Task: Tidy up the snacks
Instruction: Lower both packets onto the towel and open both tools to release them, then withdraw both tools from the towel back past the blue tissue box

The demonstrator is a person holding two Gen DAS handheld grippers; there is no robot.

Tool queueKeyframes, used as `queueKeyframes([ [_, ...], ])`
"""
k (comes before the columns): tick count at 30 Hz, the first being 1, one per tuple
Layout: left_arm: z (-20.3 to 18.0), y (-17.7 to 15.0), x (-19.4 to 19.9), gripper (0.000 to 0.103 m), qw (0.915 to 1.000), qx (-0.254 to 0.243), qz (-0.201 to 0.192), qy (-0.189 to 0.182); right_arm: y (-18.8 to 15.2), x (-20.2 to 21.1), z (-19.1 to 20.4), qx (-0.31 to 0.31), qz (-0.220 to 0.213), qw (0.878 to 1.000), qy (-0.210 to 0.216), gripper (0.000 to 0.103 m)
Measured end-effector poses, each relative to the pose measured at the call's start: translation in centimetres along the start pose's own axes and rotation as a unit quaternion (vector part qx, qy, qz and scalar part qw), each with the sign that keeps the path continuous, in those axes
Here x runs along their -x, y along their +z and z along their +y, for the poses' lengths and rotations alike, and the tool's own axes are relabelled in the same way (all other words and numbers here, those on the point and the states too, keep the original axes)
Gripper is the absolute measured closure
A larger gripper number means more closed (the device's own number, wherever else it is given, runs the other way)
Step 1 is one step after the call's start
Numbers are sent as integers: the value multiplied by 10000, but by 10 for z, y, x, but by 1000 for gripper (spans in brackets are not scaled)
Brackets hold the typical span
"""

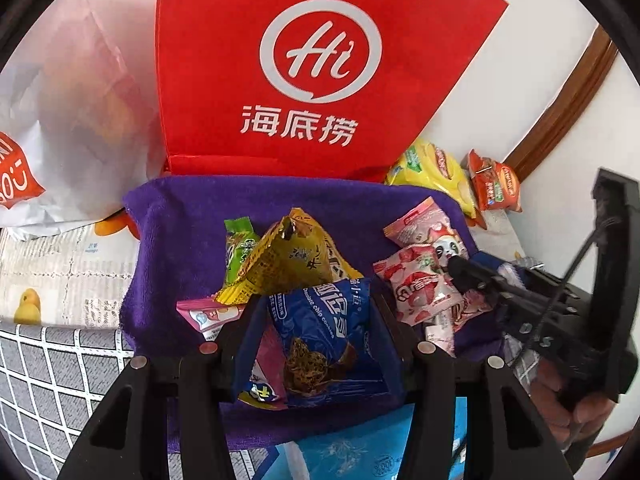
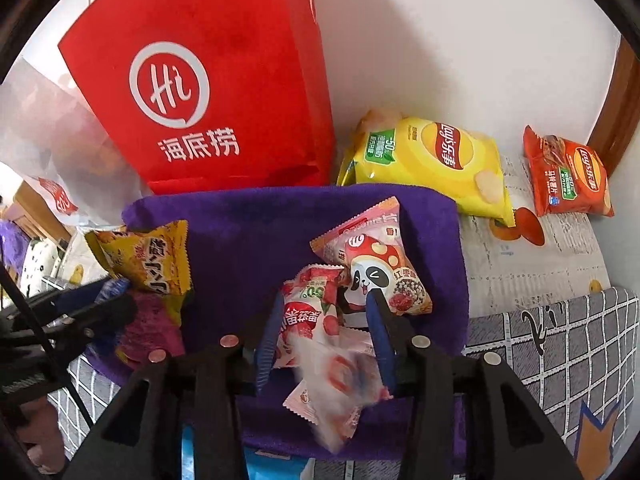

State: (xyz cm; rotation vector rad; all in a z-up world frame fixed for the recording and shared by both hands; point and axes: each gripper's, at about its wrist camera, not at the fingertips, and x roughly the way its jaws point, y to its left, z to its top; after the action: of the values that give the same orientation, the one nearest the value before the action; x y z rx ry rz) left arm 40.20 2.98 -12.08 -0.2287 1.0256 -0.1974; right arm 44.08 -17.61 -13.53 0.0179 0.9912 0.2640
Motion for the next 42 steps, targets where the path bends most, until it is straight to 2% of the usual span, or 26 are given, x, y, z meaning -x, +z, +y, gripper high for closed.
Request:
queueKeyframes([
  [4, 0, 0, 0, 52, 9999, -22, -72, 122, 1, 7, 3, -8, -91, 9998, 172, 57],
  [14, 6, 1, -2, 51, 9999, 91, 5, 139, 3, 23, 2, -94, -318, 9992, 213, 57],
  [18, 3, 2, 1, 43, 9999, 35, -59, 100, 4, 27, 0, -158, -381, 9989, 212, 57],
  [21, 1, 3, 6, 31, 9999, 25, -132, 35, 5, 27, -2, -188, -404, 9990, 85, 57],
  [25, -4, 3, 16, 27, 9996, -39, -289, -66, 5, 28, -4, -224, -417, 9988, 108, 57],
  [33, -5, 4, 27, 26, 9995, -25, -295, -123, 7, 45, -3, -260, -626, 9977, 92, 57],
  [42, -9, 4, 60, 27, 9982, -115, -572, 171, 2, 82, 4, -153, -1020, 9946, -112, 57],
])
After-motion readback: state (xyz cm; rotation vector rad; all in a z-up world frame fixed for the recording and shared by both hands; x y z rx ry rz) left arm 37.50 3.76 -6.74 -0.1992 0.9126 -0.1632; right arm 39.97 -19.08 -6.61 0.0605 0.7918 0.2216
